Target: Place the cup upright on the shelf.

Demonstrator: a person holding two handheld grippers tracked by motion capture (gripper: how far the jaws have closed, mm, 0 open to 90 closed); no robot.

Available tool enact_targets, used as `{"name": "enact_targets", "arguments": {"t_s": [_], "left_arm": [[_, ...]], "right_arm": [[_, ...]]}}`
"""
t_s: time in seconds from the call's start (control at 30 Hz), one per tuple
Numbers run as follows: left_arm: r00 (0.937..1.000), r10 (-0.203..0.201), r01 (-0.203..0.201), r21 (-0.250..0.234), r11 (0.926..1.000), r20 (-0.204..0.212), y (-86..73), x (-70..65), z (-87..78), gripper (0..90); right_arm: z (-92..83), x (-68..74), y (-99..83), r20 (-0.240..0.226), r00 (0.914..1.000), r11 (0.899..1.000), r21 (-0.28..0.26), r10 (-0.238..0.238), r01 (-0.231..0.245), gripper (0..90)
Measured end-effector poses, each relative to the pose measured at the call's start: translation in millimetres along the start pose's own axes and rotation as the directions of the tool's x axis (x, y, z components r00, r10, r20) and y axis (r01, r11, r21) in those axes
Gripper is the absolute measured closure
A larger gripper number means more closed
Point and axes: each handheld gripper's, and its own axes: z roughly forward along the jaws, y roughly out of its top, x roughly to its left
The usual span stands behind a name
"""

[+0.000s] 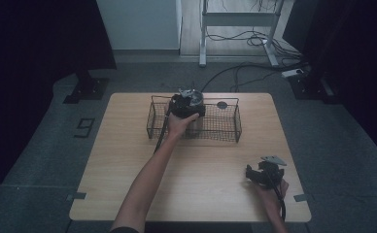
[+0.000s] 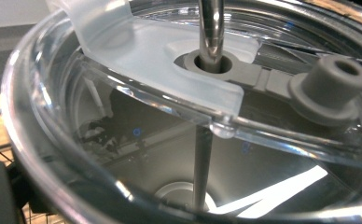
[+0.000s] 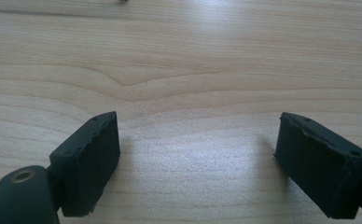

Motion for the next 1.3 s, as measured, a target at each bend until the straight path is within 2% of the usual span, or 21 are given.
{"name": "enact_targets", "arguments": {"t_s": [0.2, 0.37, 0.6, 0.73, 0.87, 0.97, 1.13, 1.3], "left_arm": [[0.9998, -0.016, 0.016, 0.012, 0.9998, -0.008, -10.4, -0.2, 4.8, 3.6], [0.9998, 0.016, -0.016, 0.005, 0.9999, -0.009, -13.9, -4.4, 4.8, 3.6], [0.9995, 0.03, -0.031, -0.018, 0.9994, -0.013, -20.2, -5.7, 2.5, 3.5], [0.9998, 0.019, -0.019, -0.017, 0.9997, -0.003, -20.6, -3.3, 1.8, 3.1], [0.9999, 0.003, -0.003, -0.019, 0.9998, -0.014, -18.8, -3.5, -0.4, 2.3], [0.9999, 0.007, -0.008, -0.053, 0.9986, -0.014, -14.5, -5.0, -6.2, 1.8], [1.0, 0.003, -0.004, -0.075, 0.9972, -0.009, -10.6, -5.9, -15.1, 0.9], [1.0, -0.001, 0.001, -0.102, 0.9948, -0.004, -7.9, -7.0, -34.7, 0.8]], "right_arm": [[0.0, 0.1, 0.0, 0.0, 1.0, 1.0, 0.0, 0.0, 0.0, 13.4], [0.0, 0.1, 0.0, 0.0, 1.0, 1.0, 0.0, 0.0, 0.0, 13.5], [-0.1, 0.2, -0.1, 0.0, 1.0, 1.0, 0.0, -0.001, 0.001, 13.5], [-0.1, 0.2, -0.1, 0.0, 1.0, 1.0, 0.0, 0.0, 0.0, 13.5], [-0.1, 0.2, -0.1, 0.0, 1.0, 1.0, 0.0, 0.0, 0.0, 13.5], [-0.1, 0.2, 0.0, 0.0, 1.0, 1.0, 0.0, 0.0, 0.0, 13.5], [-0.1, 0.2, -0.1, 0.0, 1.0, 1.0, 0.0, -0.001, 0.001, 13.5], [-0.3, 0.5, -0.1, 0.0, 1.0, 1.0, 0.0, -0.001, 0.001, 13.8]]}}
